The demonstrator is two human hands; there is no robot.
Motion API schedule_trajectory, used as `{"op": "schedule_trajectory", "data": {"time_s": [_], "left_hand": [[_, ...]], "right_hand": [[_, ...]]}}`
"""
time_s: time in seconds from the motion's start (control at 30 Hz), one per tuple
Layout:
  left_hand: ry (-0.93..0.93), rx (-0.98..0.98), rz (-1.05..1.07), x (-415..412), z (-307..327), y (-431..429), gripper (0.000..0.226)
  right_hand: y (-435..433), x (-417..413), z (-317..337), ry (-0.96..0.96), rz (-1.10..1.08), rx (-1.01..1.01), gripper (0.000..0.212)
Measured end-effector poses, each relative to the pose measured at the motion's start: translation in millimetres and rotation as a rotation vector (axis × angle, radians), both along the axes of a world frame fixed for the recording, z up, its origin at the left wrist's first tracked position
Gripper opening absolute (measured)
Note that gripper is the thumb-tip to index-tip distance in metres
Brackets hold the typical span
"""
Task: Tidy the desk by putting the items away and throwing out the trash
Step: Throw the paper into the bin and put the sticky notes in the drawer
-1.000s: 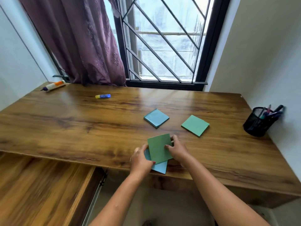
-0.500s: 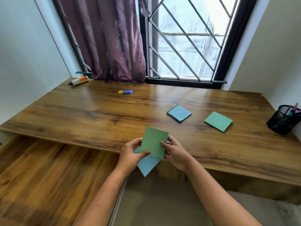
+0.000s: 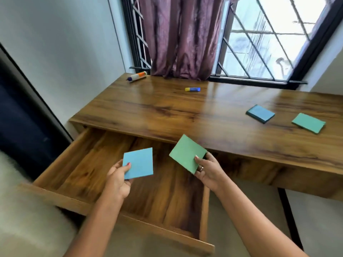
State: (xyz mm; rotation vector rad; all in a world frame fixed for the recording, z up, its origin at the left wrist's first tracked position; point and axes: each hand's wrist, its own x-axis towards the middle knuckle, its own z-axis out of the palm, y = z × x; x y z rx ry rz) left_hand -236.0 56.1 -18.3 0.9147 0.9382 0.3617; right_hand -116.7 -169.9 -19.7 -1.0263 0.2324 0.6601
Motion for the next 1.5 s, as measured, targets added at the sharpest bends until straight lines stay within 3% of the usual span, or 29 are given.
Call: {"op": "schedule_trajectory", "data": {"time_s": [0.13, 0.27, 0.57, 0.83, 0.93, 1.13, 1.37, 1.5], "left_hand": [[0.081, 0.004, -0.08, -21, 4, 13, 0.034], [0.157, 0.081, -0.162, -19, -2, 11, 0.034], [0.404, 0.257, -0.458, 2, -39, -5, 0.036], [0.436, 0.305, -0.416, 8, -54, -15, 0.039], [0.467, 0.316, -0.414, 5, -58, -15, 0.039], [0.604, 0.461, -0.453, 0, -82, -14, 0.033], [0.778, 0.62, -0.664, 3, -101, -14, 0.036], [0.952, 0.835, -0.826, -3, -88, -19, 0.035]], "right_hand": [[15, -27, -1, -0.107, 0.071, -0.172, 0.04], [21, -44, -16, -0.265, 0.229, -0.475, 0.06], [21, -64, -50, -0.5, 0.608, -1.099, 0.041], [25, -60, -59, -0.535, 0.691, -1.297, 0.039], [30, -58, -61, -0.544, 0.817, -1.415, 0.047], [34, -71, -70, -0.732, 1.026, -1.703, 0.048], [28, -69, -72, -1.014, 1.311, -2.04, 0.05], [27, -67, -69, -1.102, 1.383, -2.119, 0.051]]}}
